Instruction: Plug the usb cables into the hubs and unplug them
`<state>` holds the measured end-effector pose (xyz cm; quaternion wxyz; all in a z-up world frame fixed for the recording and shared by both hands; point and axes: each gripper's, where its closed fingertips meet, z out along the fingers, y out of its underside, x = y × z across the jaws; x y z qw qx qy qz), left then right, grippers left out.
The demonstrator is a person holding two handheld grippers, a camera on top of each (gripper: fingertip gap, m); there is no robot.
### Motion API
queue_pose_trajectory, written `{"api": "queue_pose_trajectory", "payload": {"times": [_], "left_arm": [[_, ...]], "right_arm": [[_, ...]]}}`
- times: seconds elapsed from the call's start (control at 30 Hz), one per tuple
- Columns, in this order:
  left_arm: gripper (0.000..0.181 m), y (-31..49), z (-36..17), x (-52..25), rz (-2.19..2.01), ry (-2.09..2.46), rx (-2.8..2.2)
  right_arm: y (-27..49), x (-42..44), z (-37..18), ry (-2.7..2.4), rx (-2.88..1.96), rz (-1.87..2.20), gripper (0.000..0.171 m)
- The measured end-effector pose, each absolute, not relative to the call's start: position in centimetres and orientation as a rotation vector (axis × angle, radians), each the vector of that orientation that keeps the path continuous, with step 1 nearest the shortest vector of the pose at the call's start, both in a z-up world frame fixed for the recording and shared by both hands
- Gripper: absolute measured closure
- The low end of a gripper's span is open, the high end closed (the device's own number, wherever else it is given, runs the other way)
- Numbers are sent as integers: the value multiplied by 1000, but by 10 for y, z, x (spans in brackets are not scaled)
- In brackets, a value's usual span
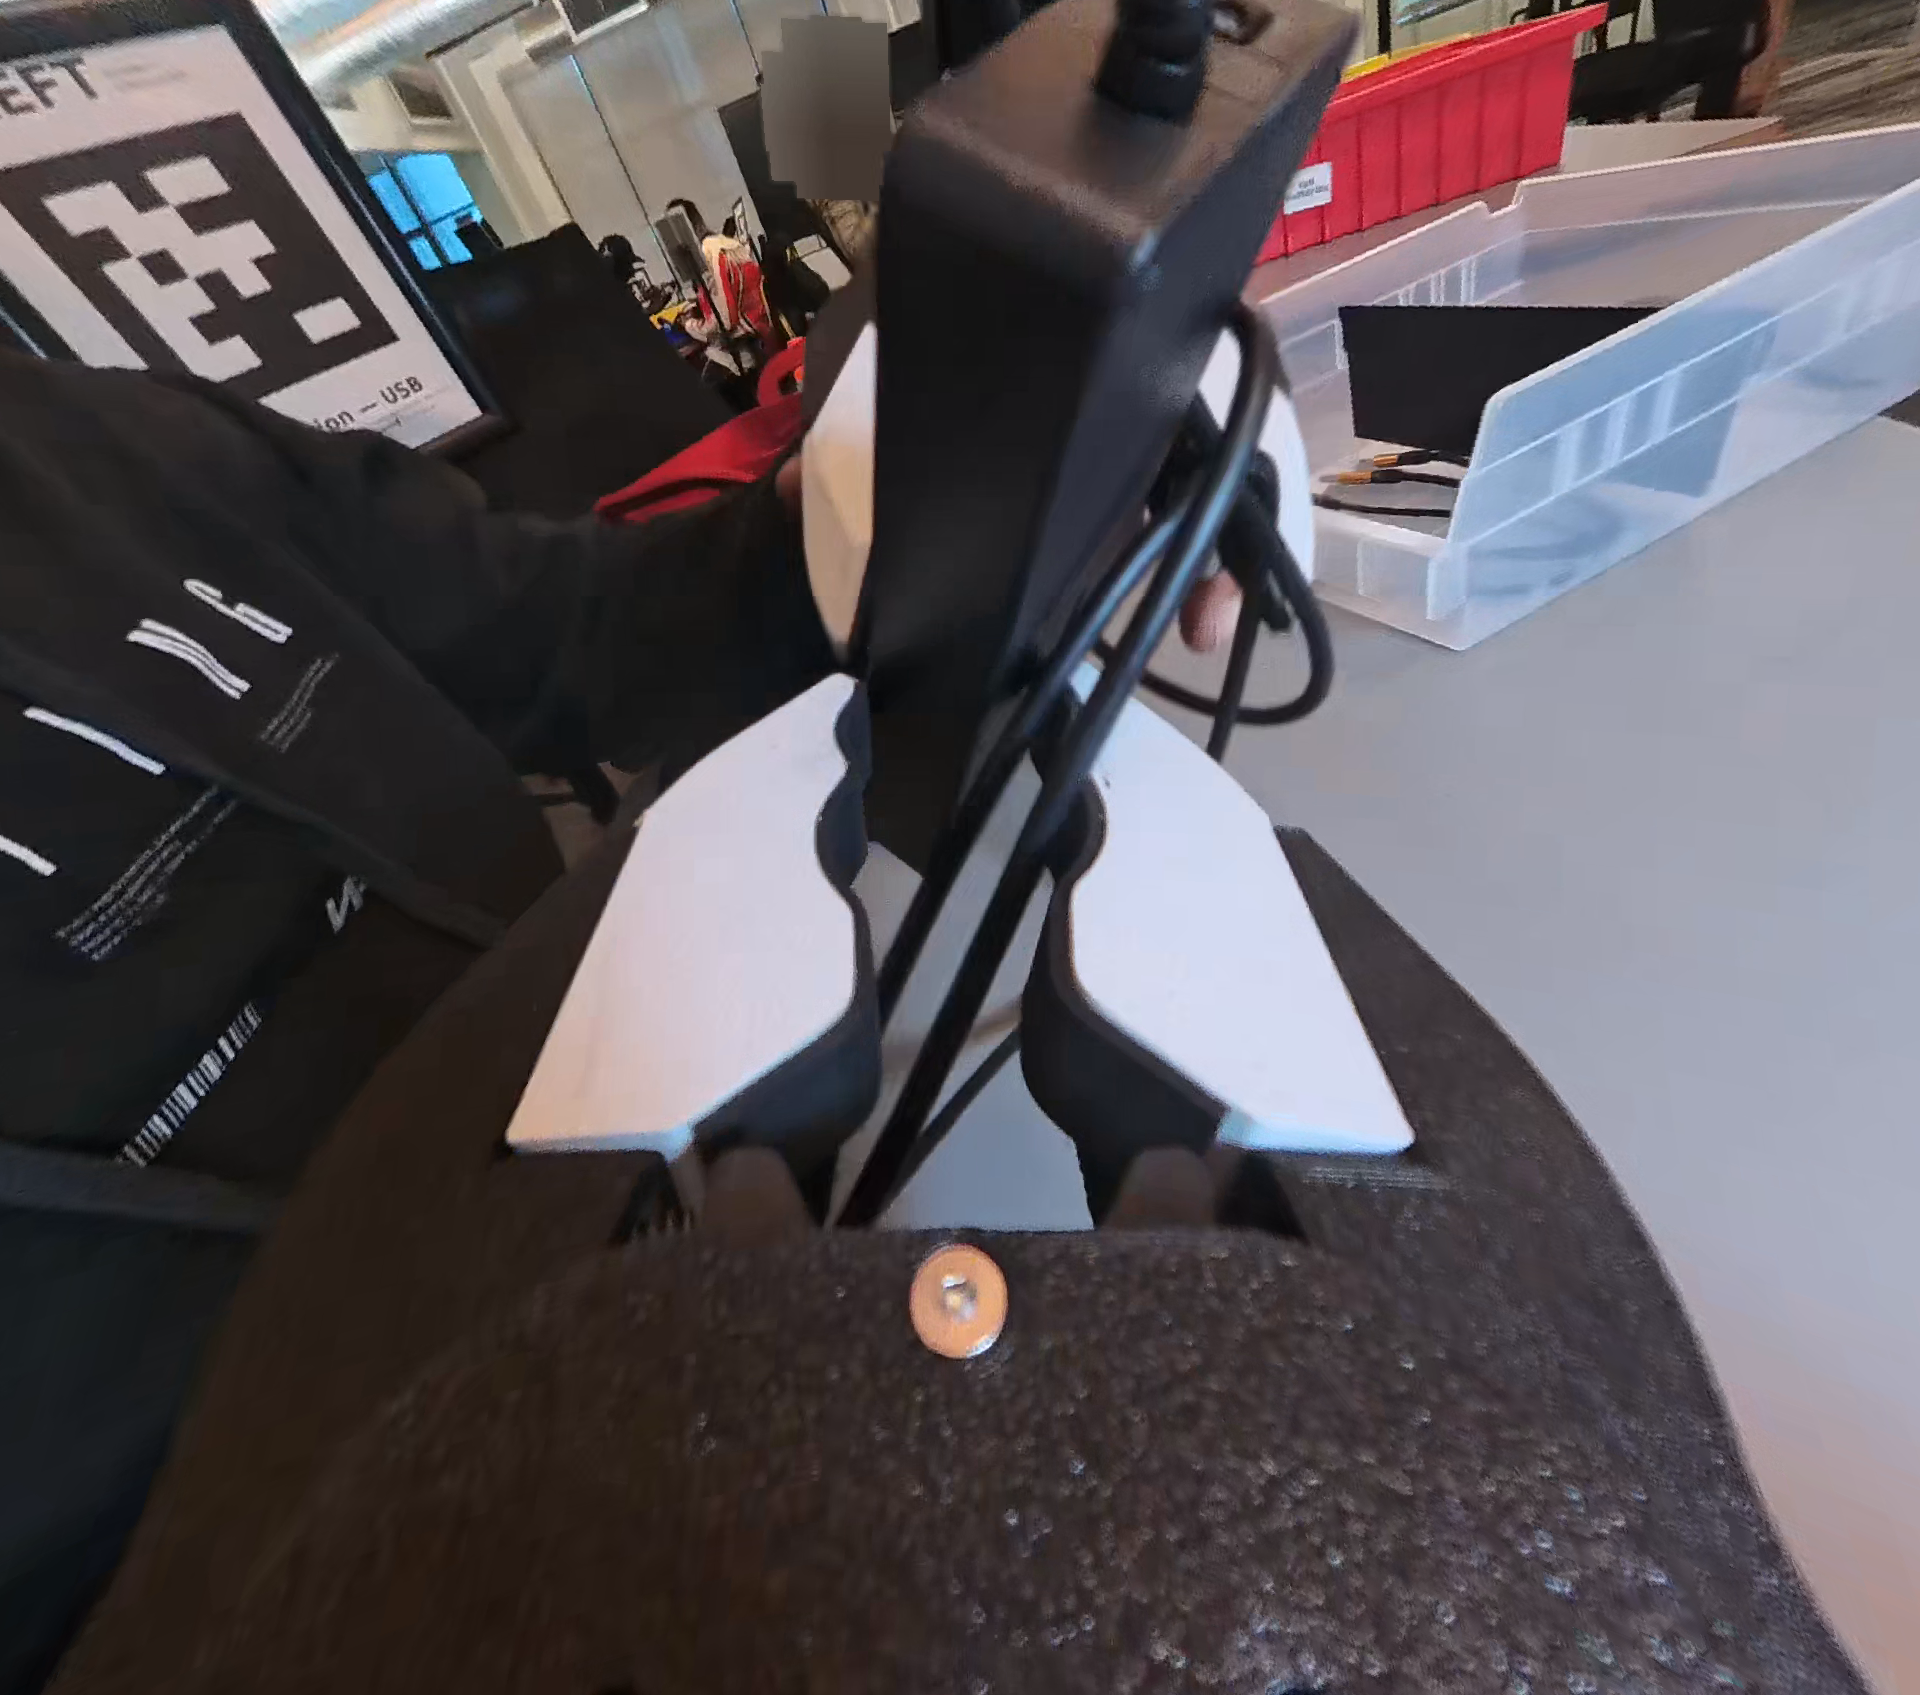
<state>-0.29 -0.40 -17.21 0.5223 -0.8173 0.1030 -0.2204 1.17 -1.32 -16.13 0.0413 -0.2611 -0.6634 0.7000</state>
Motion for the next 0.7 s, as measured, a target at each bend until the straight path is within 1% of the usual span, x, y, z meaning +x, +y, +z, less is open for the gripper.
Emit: {"api": "queue_pose_trajectory", "payload": {"times": [0.1,0.2,0.33,0.47,0.7], "left_arm": [[98,-2,-187,7,-541,269,-2003],[104,4,-193,1,-483,207,-2000],[106,13,-208,-17,-150,173,-2101],[119,20,-224,-32,185,192,-2174],[122,15,-227,-36,220,226,-2198]], "right_arm": [[-15,9,-154,-1955,-833,2165,142],[-11,0,-155,-1892,-878,2051,142],[0,-15,-160,-1781,-940,1948,142],[4,-22,-171,-1768,-967,1861,142],[3,-22,-176,-1822,-917,1737,141]]}}
